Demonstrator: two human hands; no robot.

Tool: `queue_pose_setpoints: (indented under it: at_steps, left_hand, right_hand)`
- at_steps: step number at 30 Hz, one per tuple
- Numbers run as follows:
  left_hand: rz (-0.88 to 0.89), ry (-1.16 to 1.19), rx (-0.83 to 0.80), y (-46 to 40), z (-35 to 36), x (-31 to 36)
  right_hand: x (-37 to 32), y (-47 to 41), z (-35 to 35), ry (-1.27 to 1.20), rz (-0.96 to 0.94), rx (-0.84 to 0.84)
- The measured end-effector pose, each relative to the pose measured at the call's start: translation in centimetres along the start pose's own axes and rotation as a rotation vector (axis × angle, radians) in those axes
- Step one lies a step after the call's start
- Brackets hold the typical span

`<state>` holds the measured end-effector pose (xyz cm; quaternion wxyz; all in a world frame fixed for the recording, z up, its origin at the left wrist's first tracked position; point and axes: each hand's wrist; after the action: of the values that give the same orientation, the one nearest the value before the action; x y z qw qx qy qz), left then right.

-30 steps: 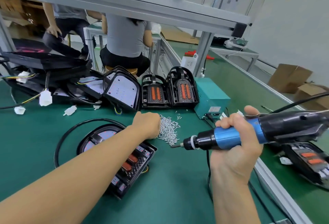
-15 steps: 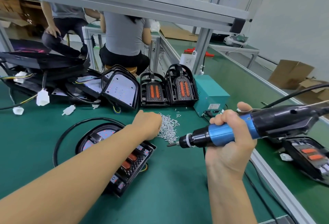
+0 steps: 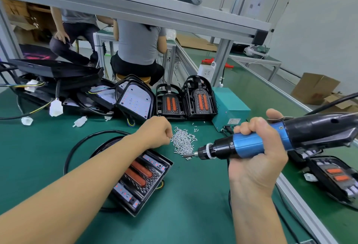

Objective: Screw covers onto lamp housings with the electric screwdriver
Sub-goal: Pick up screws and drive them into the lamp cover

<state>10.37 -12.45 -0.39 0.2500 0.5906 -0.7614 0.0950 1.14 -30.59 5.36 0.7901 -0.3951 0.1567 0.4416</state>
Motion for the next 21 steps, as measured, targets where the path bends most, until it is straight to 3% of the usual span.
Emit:
queue_pose_setpoints:
  at_steps: [6,13,21]
  left_hand:
    - [0.094,0.735,0.135,5.9,-0.8,-0.9]
    - [0.007,1.113,0.157,13.7,2.5,-1.8]
    - [0.015,1.29,0.206,16.7,2.7,-1.4]
  right_hand:
    - [-0.7,0.3,0.8,-0.056,0.016,-0.025]
    - [0.0,1.8,3.1,-0.136,0.07,-0.104]
    - [1.0,4.0,5.9,-0.172,0.131,-0.21]
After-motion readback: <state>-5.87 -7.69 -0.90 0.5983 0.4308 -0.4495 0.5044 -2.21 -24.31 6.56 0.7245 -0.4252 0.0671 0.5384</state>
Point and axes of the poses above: each hand's wrist, its own y-axis away from the middle knuckle, its own z-axis out of the palm, x = y × z, and after that the axes turned 12 degrees about -x, right-handed
